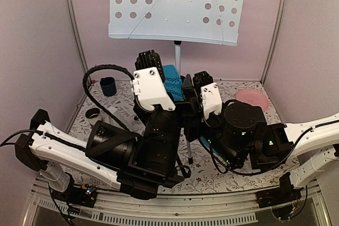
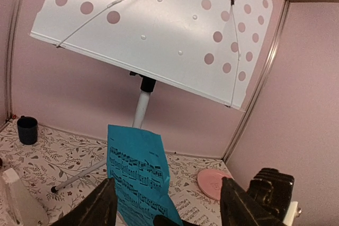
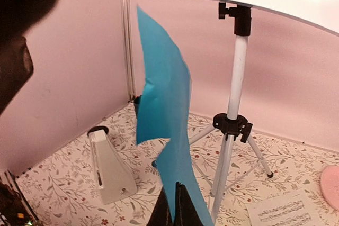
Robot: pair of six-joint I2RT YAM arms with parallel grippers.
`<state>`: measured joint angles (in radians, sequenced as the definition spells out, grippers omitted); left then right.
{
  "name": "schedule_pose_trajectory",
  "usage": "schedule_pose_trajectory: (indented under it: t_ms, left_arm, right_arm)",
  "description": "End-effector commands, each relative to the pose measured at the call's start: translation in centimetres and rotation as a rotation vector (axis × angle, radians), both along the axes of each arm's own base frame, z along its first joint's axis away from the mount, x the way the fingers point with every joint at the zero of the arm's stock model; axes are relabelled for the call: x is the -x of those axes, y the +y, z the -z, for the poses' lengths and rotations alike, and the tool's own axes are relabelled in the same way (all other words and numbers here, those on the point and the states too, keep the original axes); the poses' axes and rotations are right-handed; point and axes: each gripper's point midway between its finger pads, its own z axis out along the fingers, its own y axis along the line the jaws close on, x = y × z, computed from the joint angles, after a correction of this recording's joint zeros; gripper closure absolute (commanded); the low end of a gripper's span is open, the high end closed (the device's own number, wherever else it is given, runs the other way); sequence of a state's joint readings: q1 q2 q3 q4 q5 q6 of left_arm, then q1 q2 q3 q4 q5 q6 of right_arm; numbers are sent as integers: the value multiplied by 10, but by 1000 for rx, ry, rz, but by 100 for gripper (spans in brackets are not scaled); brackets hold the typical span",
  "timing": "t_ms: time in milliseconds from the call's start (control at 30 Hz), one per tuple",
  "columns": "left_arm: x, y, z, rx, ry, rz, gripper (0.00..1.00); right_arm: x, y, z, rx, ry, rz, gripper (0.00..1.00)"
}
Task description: Set up the instrument practice props
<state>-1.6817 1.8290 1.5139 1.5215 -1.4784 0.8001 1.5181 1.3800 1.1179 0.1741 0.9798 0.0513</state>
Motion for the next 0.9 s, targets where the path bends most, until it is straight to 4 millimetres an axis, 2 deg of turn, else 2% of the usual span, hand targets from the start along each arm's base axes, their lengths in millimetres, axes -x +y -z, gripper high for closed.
schedule_pose_trajectory:
  t_ms: [0, 67, 200, 267, 367, 433, 500, 567, 600, 633, 767, 867]
  left_arm:
    - [-11, 21, -12, 138, -76, -30, 23]
    - [-19, 36, -14, 102, -98, -51, 16]
    - [-37, 81, -24, 60, -144, -99, 14]
    - [-47, 96, -20, 13, -135, -122, 14]
    - [-64, 112, 0, -59, -91, -160, 14]
    - [-69, 109, 6, -127, -92, -133, 14]
    - [-78, 92, 13, -165, -63, -12, 15]
    - [-110, 68, 46, -19, 148, 329, 23]
    - [-127, 77, 58, 30, 187, 361, 25]
    - [-132, 83, 64, 30, 176, 361, 25]
    - [-130, 94, 72, 50, 105, 462, 22]
    - [-130, 104, 78, 21, 54, 512, 14]
  right_arm:
    - [9, 1, 7, 44, -2, -105, 100]
    - [2, -10, 12, -3, 55, -147, 100]
    - [-27, -48, 20, -143, 164, -192, 100]
    - [-33, -63, 15, -198, 167, -250, 100]
    - [-37, -84, 2, -238, 135, -303, 100]
    - [-41, -91, -2, -235, 124, -330, 100]
    - [-42, -91, -5, -220, 123, -369, 100]
    - [-48, -91, -7, -209, 129, -369, 100]
    - [-50, -91, -8, -206, 131, -376, 100]
    - [-51, -90, -11, -206, 128, -388, 100]
    - [-52, -90, -19, -205, 118, -437, 100]
    - [-51, -90, -25, -210, 115, -496, 100]
